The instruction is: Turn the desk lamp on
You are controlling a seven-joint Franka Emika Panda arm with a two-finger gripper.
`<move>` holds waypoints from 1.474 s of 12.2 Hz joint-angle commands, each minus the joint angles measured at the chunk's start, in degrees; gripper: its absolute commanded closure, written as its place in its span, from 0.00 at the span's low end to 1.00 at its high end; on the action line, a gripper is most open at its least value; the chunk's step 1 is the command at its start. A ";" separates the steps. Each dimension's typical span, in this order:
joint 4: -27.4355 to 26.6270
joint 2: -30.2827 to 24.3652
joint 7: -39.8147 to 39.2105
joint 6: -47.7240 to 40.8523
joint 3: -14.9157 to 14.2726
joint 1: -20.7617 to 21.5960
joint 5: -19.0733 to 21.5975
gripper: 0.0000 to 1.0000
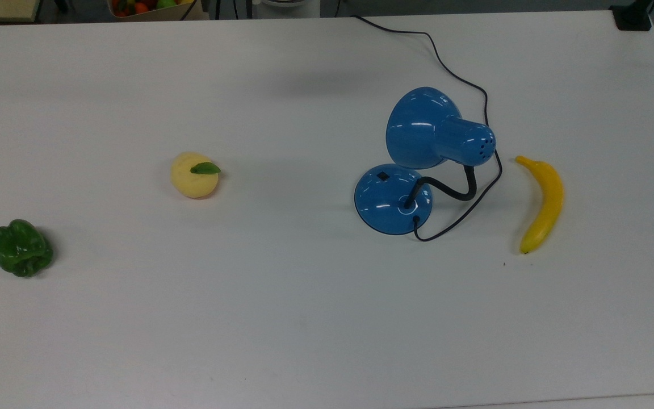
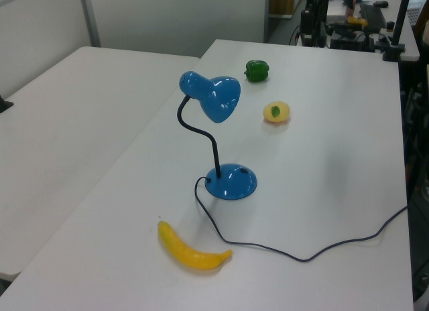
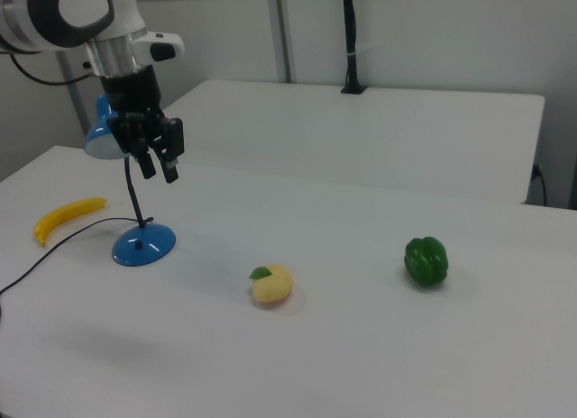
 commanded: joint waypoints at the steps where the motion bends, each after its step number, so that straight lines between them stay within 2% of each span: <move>1: 0.07 -0.23 -1.08 -1.48 0.01 0.11 0.51 1.00; 6: -1.94 -0.14 -0.55 0.35 0.19 1.69 0.78 1.00; 12: -11.08 1.35 -0.29 12.74 0.19 8.63 0.78 1.00; 18: -14.78 5.91 -0.20 23.02 0.54 12.15 0.86 1.00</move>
